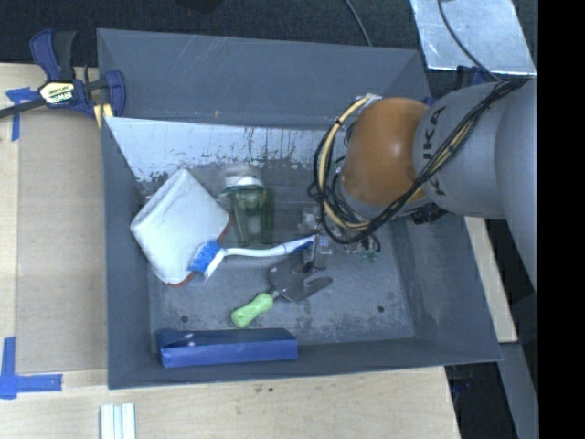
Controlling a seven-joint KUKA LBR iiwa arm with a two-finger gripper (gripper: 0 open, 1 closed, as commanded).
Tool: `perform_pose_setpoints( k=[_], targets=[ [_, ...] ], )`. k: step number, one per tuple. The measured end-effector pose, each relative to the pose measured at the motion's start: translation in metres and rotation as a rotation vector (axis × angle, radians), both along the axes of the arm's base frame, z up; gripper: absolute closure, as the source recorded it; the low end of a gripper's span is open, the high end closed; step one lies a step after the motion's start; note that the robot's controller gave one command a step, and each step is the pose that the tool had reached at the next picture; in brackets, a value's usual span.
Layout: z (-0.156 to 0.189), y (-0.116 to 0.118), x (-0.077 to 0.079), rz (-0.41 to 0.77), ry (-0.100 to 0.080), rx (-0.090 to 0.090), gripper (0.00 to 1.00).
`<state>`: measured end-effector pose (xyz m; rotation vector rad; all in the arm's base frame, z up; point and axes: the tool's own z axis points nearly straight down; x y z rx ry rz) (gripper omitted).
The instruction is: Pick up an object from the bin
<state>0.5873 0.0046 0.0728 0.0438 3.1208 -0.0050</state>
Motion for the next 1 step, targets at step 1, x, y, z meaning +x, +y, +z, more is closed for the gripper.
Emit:
perform_pose_setpoints(
  k=[1],
  targets=[
    [0.0011, 0.0227, 0.0023, -0.002, -0.007, -0.002, 1.0]
  ],
)
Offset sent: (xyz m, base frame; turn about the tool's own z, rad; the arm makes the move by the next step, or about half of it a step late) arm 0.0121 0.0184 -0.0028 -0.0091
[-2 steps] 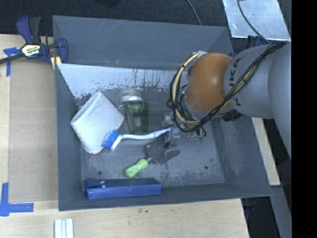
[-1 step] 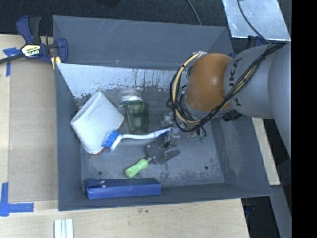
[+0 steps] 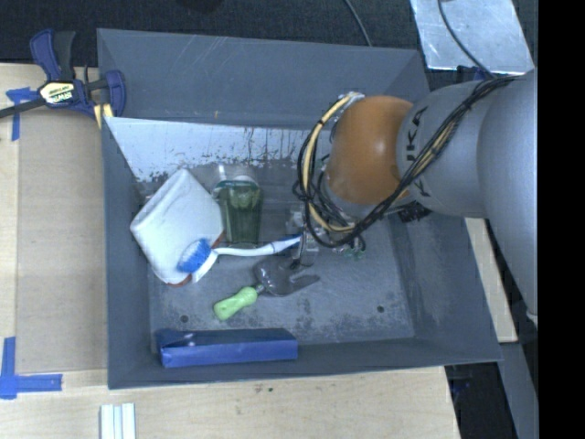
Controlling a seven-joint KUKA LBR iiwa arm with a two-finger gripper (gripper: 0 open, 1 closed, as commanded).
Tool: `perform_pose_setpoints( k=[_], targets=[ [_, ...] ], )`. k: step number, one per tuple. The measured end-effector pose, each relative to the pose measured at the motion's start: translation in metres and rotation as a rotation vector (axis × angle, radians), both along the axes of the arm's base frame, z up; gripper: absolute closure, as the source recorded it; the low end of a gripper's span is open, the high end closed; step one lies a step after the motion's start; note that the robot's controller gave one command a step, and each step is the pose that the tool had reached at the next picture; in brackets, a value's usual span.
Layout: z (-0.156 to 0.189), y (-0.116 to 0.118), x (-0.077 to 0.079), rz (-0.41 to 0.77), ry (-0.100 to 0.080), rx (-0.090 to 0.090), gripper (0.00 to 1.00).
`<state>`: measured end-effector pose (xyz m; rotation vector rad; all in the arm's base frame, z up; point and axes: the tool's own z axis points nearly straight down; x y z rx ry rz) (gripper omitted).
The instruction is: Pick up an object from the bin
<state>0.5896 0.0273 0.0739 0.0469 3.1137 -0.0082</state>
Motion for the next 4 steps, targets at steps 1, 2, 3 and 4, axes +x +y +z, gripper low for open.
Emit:
perform_pose_setpoints(
  k=[1, 2, 3, 4],
  targets=[
    [-0.001, -0.004, 0.011, 0.013, 0.007, 0.001, 1.0],
    [0.0, 0.014, 0.006, 0.013, -0.001, -0.001, 1.0],
    [-0.001, 0.012, 0.017, 0.031, 0.006, -0.003, 1.0],
    [0.009, 0.03, 0.0, 0.018, 0.006, -0.002, 1.0]
  ],
)
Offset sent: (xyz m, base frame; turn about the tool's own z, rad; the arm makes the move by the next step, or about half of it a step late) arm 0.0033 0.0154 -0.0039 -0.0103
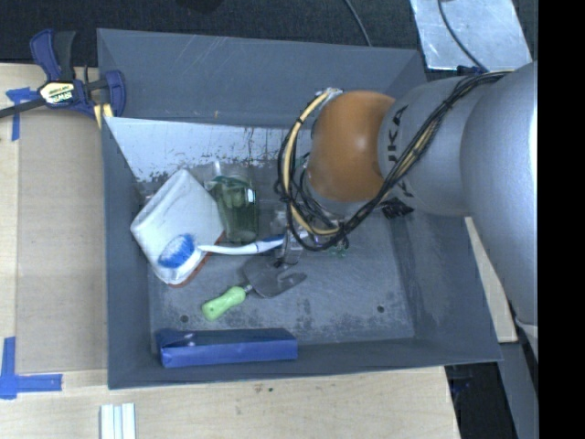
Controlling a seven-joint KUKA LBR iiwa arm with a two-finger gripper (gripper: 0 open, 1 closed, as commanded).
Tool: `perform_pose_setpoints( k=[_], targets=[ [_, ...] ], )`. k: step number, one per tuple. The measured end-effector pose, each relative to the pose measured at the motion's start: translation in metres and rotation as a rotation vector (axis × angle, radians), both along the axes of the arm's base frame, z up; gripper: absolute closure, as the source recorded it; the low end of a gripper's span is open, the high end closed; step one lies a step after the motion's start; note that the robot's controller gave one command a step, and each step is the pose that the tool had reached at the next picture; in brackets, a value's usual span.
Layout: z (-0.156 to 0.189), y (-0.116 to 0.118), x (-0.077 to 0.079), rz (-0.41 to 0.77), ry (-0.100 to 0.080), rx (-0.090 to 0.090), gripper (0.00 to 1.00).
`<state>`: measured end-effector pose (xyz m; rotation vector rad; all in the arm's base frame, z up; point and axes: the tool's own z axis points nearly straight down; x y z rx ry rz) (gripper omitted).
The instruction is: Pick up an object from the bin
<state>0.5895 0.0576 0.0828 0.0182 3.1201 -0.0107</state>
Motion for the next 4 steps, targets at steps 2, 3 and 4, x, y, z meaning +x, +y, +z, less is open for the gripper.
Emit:
perform_pose_setpoints(
  k=[2, 3, 4],
  targets=[
    [-0.004, 0.047, 0.024, 0.214, -0.002, -0.006, 1.0],
    [-0.004, 0.047, 0.024, 0.214, -0.002, -0.006, 1.0],
    [0.08, 0.038, 0.002, 0.222, 0.001, -0.006, 1.0]
  ],
)
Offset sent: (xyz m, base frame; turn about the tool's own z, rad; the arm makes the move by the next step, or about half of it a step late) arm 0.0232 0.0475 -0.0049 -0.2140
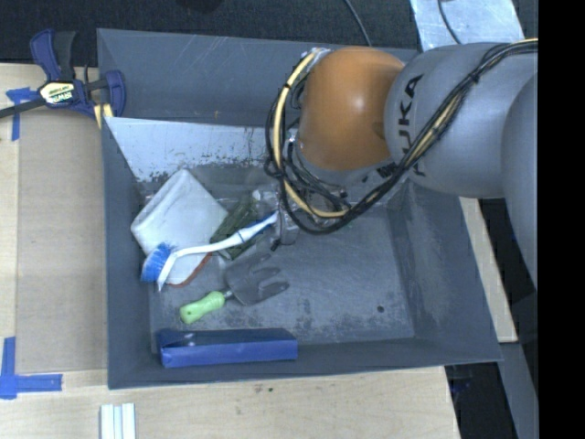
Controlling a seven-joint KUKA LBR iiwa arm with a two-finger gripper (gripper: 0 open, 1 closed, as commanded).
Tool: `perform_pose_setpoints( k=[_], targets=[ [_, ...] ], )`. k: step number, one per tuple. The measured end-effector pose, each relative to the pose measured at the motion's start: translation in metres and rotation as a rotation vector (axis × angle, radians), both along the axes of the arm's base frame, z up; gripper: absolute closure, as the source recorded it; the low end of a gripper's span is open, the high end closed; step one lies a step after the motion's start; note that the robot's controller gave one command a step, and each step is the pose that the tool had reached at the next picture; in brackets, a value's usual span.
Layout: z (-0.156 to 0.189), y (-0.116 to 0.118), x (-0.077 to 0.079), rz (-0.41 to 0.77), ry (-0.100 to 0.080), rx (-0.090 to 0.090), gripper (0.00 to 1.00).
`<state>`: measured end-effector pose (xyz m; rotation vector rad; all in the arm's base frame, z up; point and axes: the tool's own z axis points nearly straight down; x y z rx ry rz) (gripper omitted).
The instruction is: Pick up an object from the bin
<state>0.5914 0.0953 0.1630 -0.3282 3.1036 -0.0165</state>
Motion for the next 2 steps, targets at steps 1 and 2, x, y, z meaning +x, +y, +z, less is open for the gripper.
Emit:
perform_pose_setpoints(
  k=[1, 2],
  targets=[
    [-0.0415, 0.0044, 0.0176, -0.014, -0.011, 0.004, 1.0],
    [-0.0343, 0.0039, 0.0142, -0.015, -0.011, 0.002, 1.0]
  ],
)
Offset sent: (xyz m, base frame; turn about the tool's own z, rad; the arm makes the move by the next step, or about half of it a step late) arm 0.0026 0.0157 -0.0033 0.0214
